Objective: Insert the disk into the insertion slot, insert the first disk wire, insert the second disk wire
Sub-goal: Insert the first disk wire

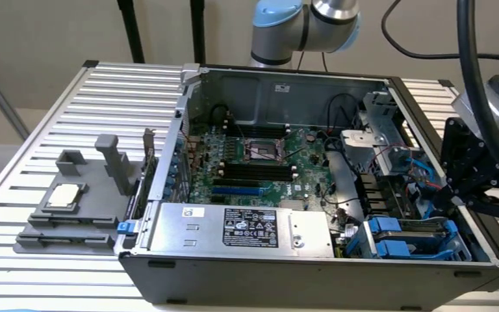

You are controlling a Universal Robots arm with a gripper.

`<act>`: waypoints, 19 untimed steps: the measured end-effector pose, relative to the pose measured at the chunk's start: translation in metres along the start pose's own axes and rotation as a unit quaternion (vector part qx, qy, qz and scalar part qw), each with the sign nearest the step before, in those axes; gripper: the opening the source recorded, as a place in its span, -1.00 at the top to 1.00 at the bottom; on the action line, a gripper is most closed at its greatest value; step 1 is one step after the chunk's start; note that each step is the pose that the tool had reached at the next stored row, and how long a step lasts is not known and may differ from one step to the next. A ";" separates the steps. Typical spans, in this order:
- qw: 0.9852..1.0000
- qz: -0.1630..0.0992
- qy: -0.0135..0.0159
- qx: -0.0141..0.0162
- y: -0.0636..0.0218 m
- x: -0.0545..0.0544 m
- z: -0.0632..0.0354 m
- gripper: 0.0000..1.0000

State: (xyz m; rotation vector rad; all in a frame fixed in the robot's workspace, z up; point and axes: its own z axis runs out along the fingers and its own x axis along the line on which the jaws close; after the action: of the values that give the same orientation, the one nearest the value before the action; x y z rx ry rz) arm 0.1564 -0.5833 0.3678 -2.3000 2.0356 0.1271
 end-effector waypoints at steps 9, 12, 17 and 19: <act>1.000 0.000 0.002 0.000 -0.0026 -0.018 0.0174 0.75; 1.000 0.000 0.003 0.000 -0.0022 -0.023 0.0186 0.51; 1.000 -0.002 0.003 -0.001 0.0092 -0.024 0.0188 0.25; 1.000 -0.002 0.003 -0.001 0.0159 -0.025 0.0189 0.25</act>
State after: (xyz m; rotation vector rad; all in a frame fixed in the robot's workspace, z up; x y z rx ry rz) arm 0.1372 -0.5585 0.3518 -2.3079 2.0346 0.1208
